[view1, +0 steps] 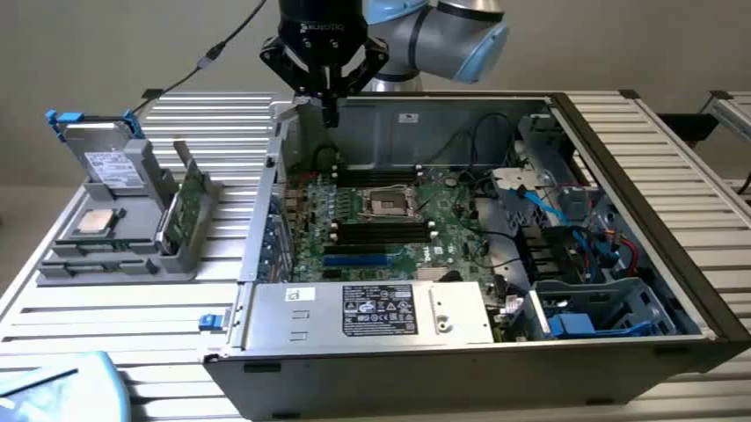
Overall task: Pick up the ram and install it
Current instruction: 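Reach for the ram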
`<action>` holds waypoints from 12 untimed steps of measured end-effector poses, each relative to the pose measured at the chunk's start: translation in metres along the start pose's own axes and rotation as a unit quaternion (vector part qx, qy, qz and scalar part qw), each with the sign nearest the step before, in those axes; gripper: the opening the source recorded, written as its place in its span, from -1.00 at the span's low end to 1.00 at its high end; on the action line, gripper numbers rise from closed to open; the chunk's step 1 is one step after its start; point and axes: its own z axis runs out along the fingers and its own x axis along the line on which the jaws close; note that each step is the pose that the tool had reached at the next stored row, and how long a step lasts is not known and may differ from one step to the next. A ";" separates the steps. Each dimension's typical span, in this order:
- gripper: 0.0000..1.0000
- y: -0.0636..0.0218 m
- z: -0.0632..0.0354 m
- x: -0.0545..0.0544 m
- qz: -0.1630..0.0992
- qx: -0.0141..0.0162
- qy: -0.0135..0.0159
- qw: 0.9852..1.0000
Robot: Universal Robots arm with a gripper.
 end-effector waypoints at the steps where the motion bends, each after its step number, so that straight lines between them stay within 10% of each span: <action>1: -0.79 0.0000 0.0000 0.000 0.000 0.000 0.000 1.000; 12: -0.79 0.0000 0.0000 0.000 0.000 0.000 0.000 1.000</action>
